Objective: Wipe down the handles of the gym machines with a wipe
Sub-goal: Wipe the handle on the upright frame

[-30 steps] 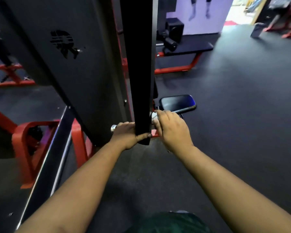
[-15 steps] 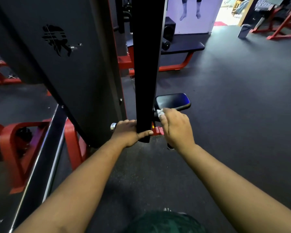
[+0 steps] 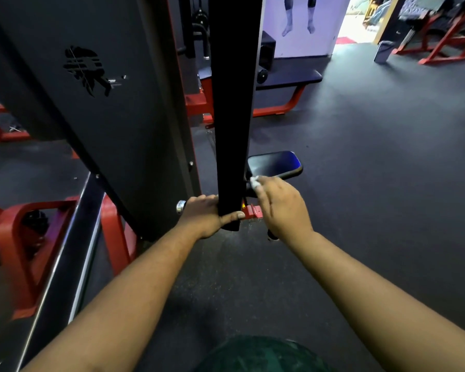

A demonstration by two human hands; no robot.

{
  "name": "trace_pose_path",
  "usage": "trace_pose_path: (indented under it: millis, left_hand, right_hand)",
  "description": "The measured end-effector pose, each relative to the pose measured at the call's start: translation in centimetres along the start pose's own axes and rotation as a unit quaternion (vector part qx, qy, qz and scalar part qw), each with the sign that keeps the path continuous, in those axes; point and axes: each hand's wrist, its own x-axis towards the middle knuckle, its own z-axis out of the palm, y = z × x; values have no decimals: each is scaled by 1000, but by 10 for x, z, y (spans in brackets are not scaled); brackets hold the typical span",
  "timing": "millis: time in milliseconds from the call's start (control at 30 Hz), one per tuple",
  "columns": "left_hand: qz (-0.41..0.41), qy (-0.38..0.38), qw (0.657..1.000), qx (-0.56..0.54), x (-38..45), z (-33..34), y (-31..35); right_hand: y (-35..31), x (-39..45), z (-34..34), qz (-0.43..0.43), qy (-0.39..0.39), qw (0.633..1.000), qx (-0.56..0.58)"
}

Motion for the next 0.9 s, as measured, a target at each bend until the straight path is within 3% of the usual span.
trace_pose_path:
  millis: [100, 167, 233, 300, 367, 433, 500, 567, 633, 700, 767, 833, 900]
  left_hand:
    - [4, -6, 1000, 16, 1, -2, 2]
    - [1, -8, 1000, 24, 2, -3, 0]
    - [-5, -13, 999, 31, 3, -4, -2]
    - [-10, -15, 1000, 25, 4, -3, -3]
    - [-8, -10, 1000, 17, 5, -2, -3]
    - [-6, -20, 1000, 17, 6, -3, -2]
    - [-7, -28, 999, 24, 7, -3, -1]
    - [-11, -32, 999, 25, 8, -3, 0]
    - [-9, -29, 999, 21, 10, -3, 0]
    - [-10, -27, 999, 21, 10, -4, 0]
    - [-12, -26, 999, 25, 11, -3, 0]
    - [-13, -27, 999, 28, 12, -3, -1]
    - [-16, -30, 999, 26, 14, -3, -2]
  right_hand:
    - [0, 27, -21, 222, -110, 954, 169]
    - [-4, 38, -30, 277, -175, 918, 223]
    - [-12, 39, -29, 208, -176, 947, 168]
    - [-17, 22, -10, 90, -100, 989, 55]
    - [-15, 0, 7, -9, -34, 999, -38]
    - [-1, -11, 14, -65, 13, 997, -37]
    - [11, -10, 12, -47, 36, 997, 42]
    - [14, 0, 5, 57, 14, 986, 159]
    - [19, 13, -7, 179, -57, 945, 268]
    - [23, 19, -18, 224, -124, 914, 314]
    - [18, 21, -22, 164, -126, 937, 282]
    - [9, 20, -12, 65, -86, 978, 177]
    - [7, 14, 4, -19, -37, 996, 77]
